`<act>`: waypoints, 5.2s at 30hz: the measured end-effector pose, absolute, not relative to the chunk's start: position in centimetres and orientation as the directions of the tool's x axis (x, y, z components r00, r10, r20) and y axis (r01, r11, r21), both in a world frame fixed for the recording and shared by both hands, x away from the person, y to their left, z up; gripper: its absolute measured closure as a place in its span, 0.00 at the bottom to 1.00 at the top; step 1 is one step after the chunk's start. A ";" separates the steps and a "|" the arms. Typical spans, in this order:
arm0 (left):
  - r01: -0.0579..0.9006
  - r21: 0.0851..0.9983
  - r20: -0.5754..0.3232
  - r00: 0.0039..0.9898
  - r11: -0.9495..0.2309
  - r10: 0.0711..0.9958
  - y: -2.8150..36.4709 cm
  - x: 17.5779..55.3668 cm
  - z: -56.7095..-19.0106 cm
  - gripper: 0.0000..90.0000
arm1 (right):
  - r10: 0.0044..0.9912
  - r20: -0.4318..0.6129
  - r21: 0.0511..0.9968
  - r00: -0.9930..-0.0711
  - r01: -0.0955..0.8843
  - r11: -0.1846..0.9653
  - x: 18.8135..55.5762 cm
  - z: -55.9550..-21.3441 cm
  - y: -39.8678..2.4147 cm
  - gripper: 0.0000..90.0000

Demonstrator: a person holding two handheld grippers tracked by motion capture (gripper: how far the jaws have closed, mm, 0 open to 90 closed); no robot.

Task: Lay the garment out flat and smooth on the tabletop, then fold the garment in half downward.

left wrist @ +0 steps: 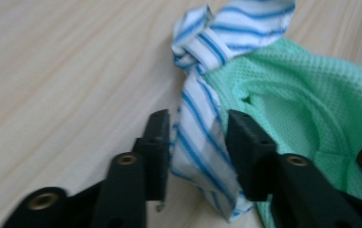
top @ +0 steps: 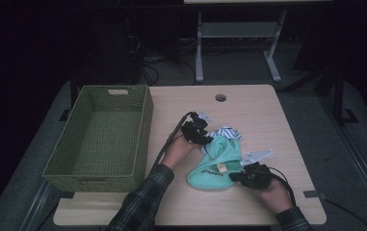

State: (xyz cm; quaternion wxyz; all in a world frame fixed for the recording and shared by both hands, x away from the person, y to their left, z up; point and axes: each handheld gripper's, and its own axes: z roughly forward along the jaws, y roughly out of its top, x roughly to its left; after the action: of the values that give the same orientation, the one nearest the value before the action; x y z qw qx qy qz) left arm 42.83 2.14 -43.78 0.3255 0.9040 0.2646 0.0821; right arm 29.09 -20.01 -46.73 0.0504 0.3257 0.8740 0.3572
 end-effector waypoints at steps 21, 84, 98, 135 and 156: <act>0.475 0.651 0.007 0.777 -0.593 0.630 4.5 44.7 -41.6 0.96 | 0.626 0.120 0.637 -0.771 0.543 0.547 29.1 -46.5 -21.1 1.00; 0.454 0.587 -0.095 0.861 -0.670 0.499 6.6 33.4 -45.6 0.95 | 0.651 0.091 0.645 -0.753 0.543 0.538 35.8 -46.5 -21.5 1.00; 0.431 0.590 -0.038 0.859 -0.682 0.510 7.4 33.8 -45.6 0.97 | 0.636 0.097 0.639 -0.765 0.538 0.550 32.6 -46.5 -22.2 1.00; 0.420 0.647 -0.069 0.864 -0.637 0.499 8.2 34.7 -43.6 0.57 | 0.644 0.115 0.695 -0.757 0.524 0.492 32.3 -44.8 -22.4 0.65; 0.431 0.687 -0.049 0.830 -0.585 0.555 7.5 39.1 -41.3 0.50 | 0.681 0.150 0.740 -0.716 0.538 0.403 37.4 -42.9 -23.1 0.61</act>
State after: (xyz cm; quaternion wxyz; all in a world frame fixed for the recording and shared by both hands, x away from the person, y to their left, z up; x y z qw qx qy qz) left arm 39.06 7.47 -41.30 0.3610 0.8860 0.2783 0.0858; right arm 37.41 -23.06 -42.85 0.0881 0.3662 0.8328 0.4057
